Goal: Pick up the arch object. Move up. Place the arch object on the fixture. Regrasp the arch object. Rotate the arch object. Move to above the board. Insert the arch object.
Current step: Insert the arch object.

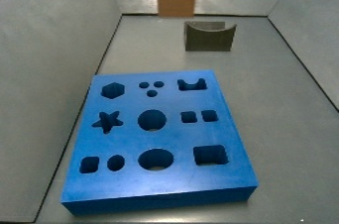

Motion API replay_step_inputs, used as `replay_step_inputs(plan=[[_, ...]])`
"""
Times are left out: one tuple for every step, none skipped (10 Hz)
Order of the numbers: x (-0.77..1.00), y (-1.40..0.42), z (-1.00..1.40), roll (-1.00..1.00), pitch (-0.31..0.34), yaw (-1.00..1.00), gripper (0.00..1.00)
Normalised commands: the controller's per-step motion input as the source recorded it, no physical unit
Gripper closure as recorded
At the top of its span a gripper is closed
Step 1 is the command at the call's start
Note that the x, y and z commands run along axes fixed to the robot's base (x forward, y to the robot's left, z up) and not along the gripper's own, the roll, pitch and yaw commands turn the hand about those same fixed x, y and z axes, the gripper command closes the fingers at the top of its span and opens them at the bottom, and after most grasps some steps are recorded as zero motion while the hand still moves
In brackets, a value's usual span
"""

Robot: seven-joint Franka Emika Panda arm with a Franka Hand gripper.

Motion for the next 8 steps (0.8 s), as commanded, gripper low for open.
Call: replay_step_inputs(plan=[[0.57,-0.10,-0.39,-0.01,-0.113,0.05,1.00],[0.61,-0.12,-0.39,0.00,-0.099,0.11,1.00],[0.59,-0.05,-0.40,0.05,-0.079,0.24,1.00],[0.49,-0.01,-0.43,0.06,-0.084,0.40,1.00],[0.38,0.00,-0.34,0.02,-0.099,0.56,1.00],[0.27,0.00,-0.42,0.10,-0.080,0.60,1.00],[0.12,-0.10,-0.51,0.14,-0.037,0.27,1.00],[0.00,-0.09,-0.49,0.19,-0.014,0.14,1.00]])
